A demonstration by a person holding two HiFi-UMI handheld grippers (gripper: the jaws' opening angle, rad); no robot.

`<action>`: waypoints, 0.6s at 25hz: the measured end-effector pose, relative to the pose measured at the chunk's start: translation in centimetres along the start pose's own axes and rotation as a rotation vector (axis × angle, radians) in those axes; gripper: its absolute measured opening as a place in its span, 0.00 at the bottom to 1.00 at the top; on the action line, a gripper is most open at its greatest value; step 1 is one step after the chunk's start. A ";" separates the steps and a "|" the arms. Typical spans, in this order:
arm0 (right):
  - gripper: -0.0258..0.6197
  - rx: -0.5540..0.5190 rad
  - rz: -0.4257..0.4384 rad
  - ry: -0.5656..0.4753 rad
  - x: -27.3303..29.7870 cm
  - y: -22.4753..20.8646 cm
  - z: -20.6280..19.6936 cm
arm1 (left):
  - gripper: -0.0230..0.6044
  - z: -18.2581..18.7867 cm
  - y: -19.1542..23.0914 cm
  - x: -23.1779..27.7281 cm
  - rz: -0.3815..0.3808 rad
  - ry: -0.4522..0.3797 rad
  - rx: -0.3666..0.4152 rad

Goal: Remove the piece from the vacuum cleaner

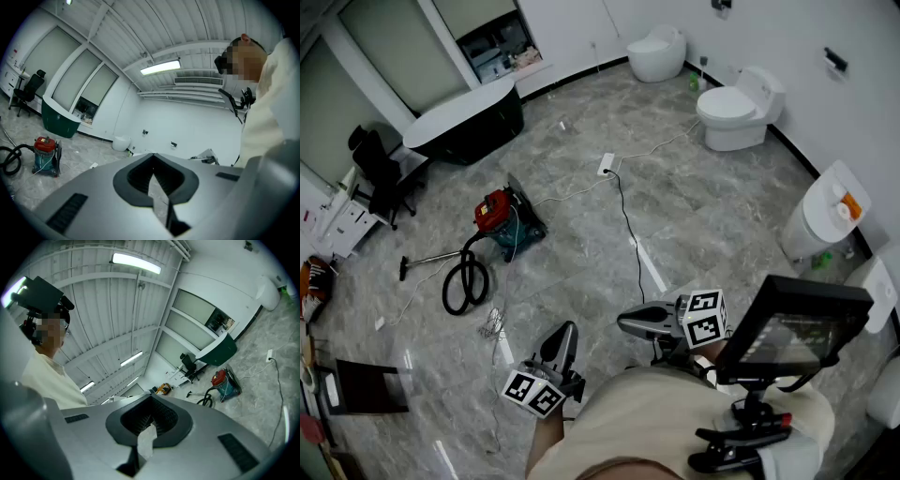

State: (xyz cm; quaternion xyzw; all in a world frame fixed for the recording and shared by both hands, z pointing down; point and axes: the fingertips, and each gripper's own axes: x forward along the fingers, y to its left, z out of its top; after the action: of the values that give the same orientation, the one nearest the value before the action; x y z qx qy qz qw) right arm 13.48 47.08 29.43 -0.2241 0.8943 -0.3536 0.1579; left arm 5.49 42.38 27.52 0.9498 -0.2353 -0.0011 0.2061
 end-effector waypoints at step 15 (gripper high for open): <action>0.04 0.024 0.098 -0.009 -5.4 -0.5 2.3 | 0.04 -3.6 -1.6 4.7 0.055 0.110 0.112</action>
State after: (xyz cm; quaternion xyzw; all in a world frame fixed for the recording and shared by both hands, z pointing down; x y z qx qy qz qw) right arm 19.21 48.22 28.80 -0.1795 0.8992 -0.3553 0.1818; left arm 10.71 43.01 30.57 0.9517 -0.2491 0.0700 0.1653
